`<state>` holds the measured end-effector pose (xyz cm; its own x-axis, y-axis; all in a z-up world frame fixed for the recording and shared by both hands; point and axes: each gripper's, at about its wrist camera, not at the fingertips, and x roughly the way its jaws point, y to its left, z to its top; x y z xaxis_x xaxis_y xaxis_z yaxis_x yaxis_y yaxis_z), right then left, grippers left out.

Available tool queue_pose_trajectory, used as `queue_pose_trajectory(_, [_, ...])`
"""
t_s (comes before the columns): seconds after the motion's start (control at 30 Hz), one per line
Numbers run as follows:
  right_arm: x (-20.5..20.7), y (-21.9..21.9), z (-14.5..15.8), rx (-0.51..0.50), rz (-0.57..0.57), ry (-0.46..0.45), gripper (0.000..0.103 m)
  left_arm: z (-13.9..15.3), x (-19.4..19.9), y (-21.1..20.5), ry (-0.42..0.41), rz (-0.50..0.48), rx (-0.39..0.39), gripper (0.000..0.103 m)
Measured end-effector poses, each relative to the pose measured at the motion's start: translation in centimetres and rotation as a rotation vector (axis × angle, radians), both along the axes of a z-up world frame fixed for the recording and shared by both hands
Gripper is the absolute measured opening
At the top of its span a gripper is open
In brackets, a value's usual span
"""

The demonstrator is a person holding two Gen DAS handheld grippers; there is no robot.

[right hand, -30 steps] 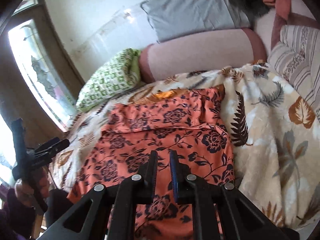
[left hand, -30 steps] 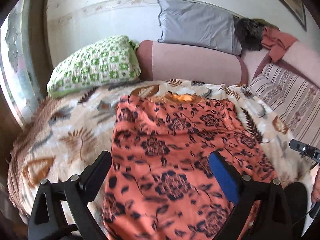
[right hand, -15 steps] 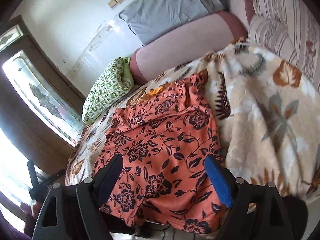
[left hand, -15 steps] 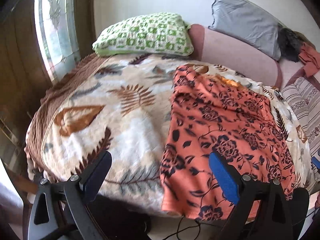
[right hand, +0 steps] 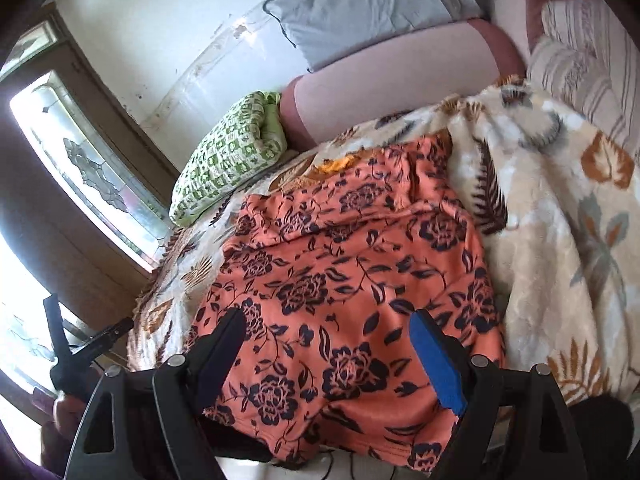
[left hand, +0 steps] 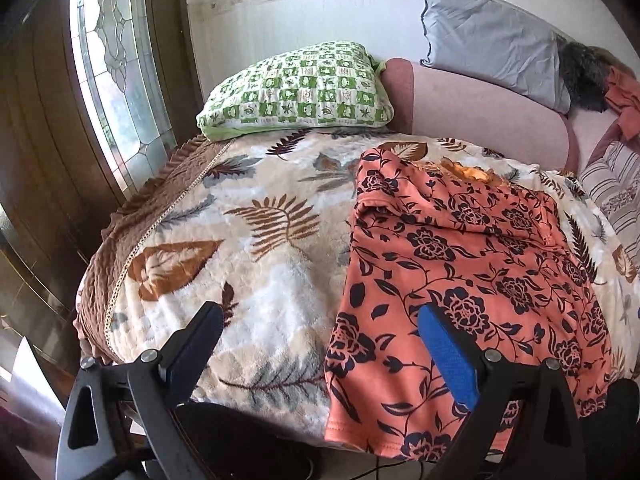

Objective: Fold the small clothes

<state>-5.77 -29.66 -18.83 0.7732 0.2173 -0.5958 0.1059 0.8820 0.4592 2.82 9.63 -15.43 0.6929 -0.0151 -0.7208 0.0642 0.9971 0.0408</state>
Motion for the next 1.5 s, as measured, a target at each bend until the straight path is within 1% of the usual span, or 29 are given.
queue_pose_trajectory(0.07, [0.4, 0.7, 0.3, -0.04, -0.004, 0.008, 0.086, -0.1, 0.3, -0.2, 0.005, 0.009, 0.014, 0.098])
queue_pose_trajectory(0.2, [1.1, 1.7, 0.1, -0.066, 0.008, 0.023, 0.086, -0.3, 0.7, -0.2, 0.01, 0.02, 0.025, 0.098])
queue_pose_trajectory(0.33, [2.0, 2.9, -0.4, -0.115, 0.017, 0.05, 0.086, -0.7, 1.0, -0.3, 0.02, 0.022, 0.041, 0.098])
queue_pose_trajectory(0.6, [3.0, 5.6, -1.0, -0.189, 0.056, 0.062, 0.086, -1.5, 1.4, -0.5, 0.038, 0.027, 0.062, 0.098])
queue_pose_trajectory(0.87, [3.8, 7.3, -3.3, -0.276, 0.047, 0.144, 0.086, -2.6, 0.8, -0.8, 0.065, 0.029, 0.094, 0.098])
queue_pose_trajectory(0.97, [3.8, 7.3, -3.9, -0.293, 0.045, 0.16, 0.086, -3.5, 0.6, -0.5, 0.1, 0.024, 0.094, 0.098])
queue_pose_trajectory(1.07, [3.7, 6.5, -4.3, -0.274, 0.033, 0.176, 0.086, -5.0, 0.7, 0.5, 0.17, 0.029, 0.059, 0.098])
queue_pose_trajectory(1.2, [3.0, 4.6, -4.1, -0.266, -0.017, 0.189, 0.086, -7.5, 1.1, 3.2, 0.265, 0.086, 0.0, 0.098])
queue_pose_trajectory(1.3, [2.3, 2.6, -4.2, -0.272, -0.068, 0.207, 0.086, -9.1, 1.2, 5.4, 0.328, 0.142, -0.07, 0.097])
queue_pose_trajectory(1.33, [2.1, 1.8, -4.4, -0.266, -0.085, 0.217, 0.086, -9.4, 1.2, 5.7, 0.338, 0.146, -0.1, 0.097])
queue_pose_trajectory(1.4, [1.6, 0.2, -4.8, -0.242, -0.118, 0.243, 0.086, -9.6, 1.1, 5.8, 0.354, 0.122, -0.176, 0.096])
queue_pose_trajectory(1.43, [1.4, -0.7, -5.2, -0.223, -0.135, 0.258, 0.086, -9.6, 1.1, 5.3, 0.358, 0.09, -0.209, 0.095])
queue_pose_trajectory(1.5, [0.8, -2.1, -5.7, -0.19, -0.16, 0.274, 0.086, -9.7, 1.1, 4.1, 0.366, 0.029, -0.215, 0.086])
